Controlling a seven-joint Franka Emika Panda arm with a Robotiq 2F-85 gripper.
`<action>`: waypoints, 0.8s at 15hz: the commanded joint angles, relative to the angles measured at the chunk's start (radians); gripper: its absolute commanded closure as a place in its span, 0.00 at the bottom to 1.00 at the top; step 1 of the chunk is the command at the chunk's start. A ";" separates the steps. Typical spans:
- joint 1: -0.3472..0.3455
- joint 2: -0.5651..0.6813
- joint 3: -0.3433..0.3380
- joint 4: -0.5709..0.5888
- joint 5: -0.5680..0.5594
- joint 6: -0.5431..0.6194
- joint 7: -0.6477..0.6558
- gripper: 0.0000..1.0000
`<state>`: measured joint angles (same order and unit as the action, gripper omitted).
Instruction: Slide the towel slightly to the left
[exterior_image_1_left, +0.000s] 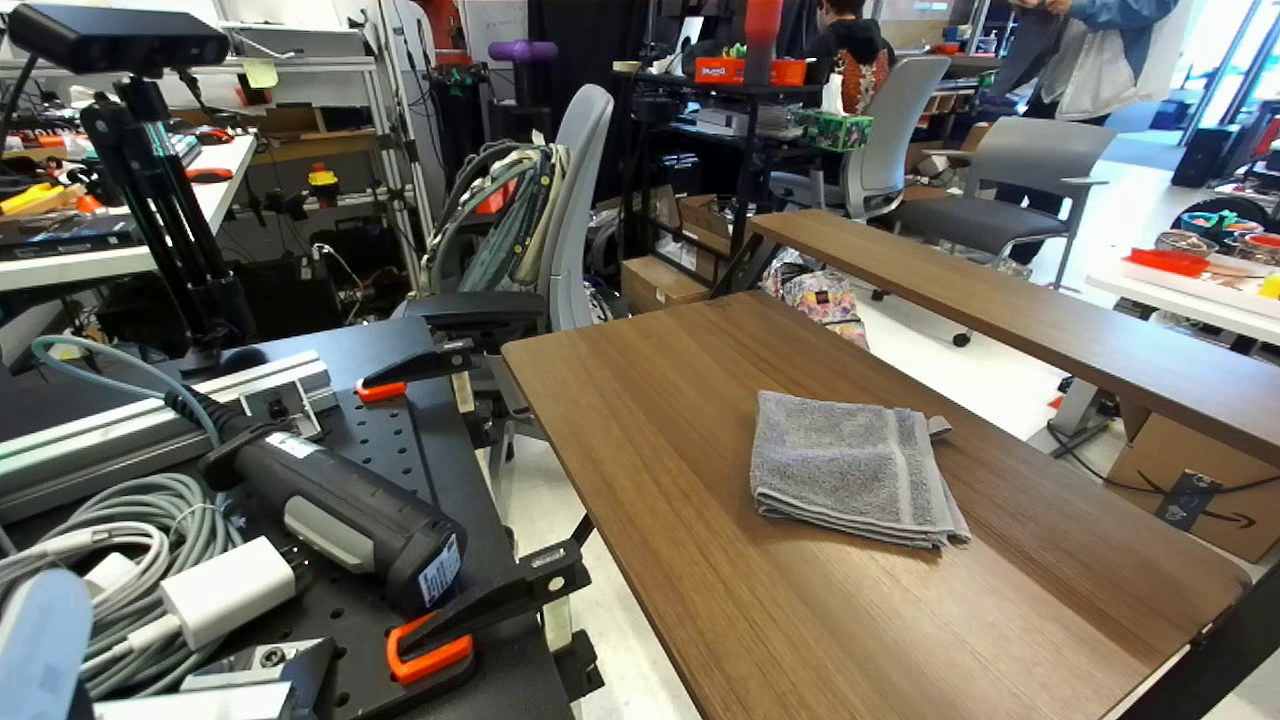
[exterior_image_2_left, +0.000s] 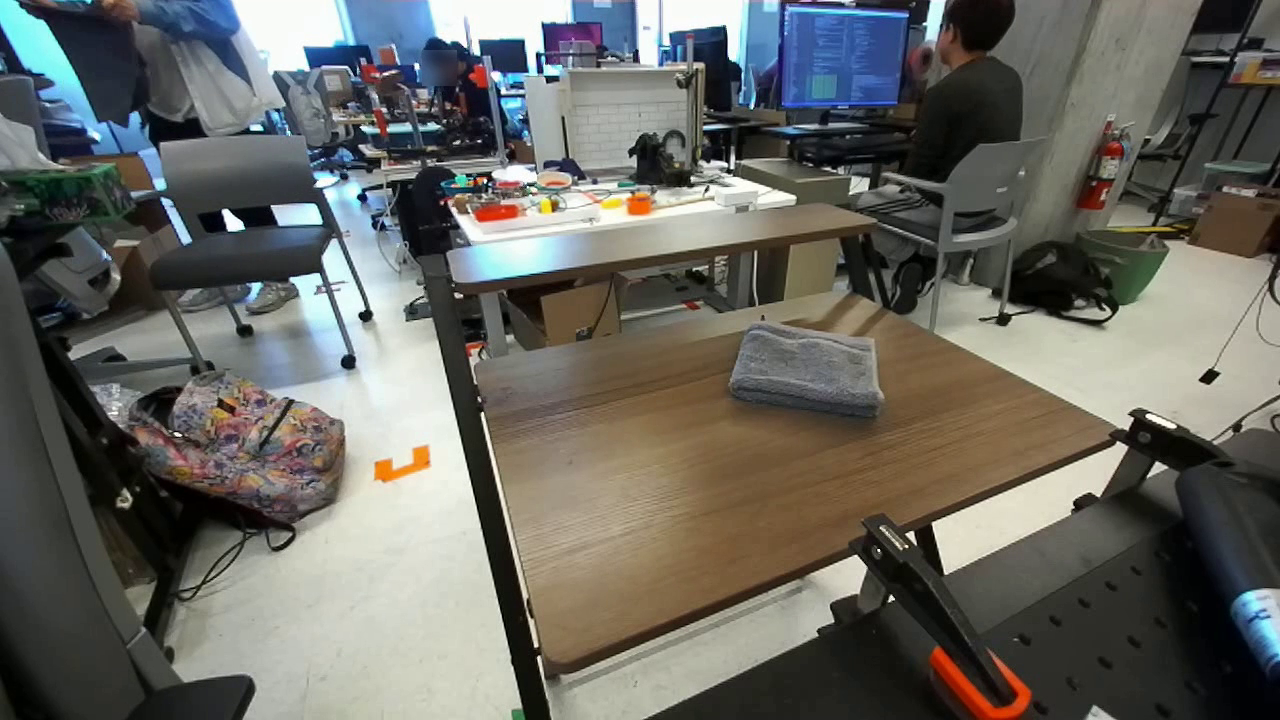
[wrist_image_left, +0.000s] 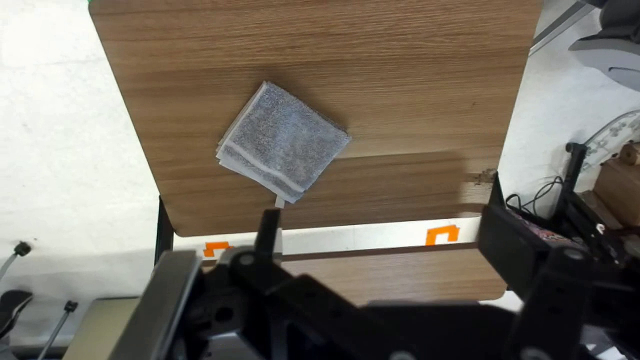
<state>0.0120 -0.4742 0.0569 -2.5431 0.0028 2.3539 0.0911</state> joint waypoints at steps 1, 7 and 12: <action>-0.025 0.197 -0.007 0.124 -0.008 0.019 0.025 0.00; -0.029 0.418 -0.057 0.222 0.034 0.071 -0.028 0.00; -0.031 0.476 -0.075 0.239 0.013 0.053 -0.003 0.00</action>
<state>-0.0199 0.0029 -0.0173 -2.3052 0.0161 2.4100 0.0882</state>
